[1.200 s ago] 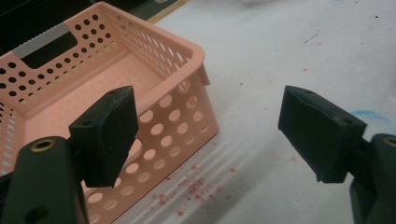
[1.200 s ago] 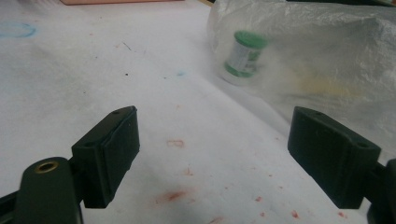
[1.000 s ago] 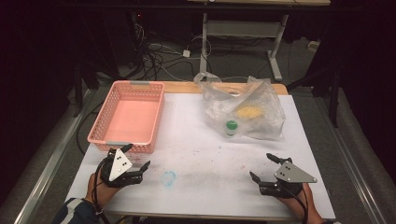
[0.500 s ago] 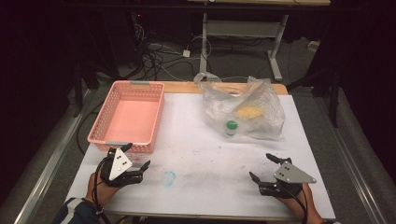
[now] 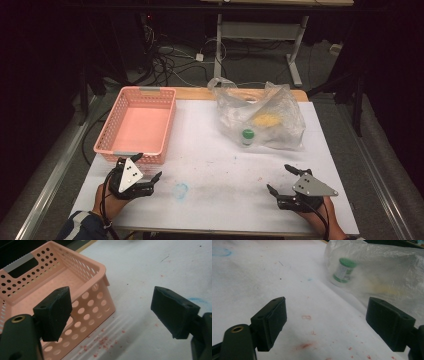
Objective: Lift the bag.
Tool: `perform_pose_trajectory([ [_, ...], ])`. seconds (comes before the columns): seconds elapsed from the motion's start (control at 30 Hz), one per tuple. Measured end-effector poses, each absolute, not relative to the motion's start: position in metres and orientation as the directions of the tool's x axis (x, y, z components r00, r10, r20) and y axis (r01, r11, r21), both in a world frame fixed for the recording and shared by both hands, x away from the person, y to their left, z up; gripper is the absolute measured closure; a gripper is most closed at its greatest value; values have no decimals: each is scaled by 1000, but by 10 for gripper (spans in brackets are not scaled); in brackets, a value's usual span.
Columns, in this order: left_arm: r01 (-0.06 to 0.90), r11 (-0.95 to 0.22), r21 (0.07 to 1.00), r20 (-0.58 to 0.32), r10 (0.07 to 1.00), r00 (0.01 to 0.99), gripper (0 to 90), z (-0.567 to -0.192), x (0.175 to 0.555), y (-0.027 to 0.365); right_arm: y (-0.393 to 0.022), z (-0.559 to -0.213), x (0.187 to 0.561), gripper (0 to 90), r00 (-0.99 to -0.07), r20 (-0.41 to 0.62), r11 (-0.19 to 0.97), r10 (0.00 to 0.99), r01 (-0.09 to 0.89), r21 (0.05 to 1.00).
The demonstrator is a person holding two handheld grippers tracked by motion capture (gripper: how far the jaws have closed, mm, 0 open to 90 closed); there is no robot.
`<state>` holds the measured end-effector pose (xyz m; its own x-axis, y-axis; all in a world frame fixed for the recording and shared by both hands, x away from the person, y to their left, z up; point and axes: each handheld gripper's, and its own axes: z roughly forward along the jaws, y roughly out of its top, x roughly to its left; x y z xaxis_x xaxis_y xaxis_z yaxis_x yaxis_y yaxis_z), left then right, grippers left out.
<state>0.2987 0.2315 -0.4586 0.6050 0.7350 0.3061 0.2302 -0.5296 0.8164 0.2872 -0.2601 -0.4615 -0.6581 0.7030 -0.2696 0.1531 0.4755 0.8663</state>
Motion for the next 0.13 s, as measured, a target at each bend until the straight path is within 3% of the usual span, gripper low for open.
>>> perform_pose_trajectory([
  [0.13, 223, -531, 817, 311, 733, 605, 167, -458, 300, 230, -261, -461, 288, 177, -655, -272, 475, 705, 151, 867],
])
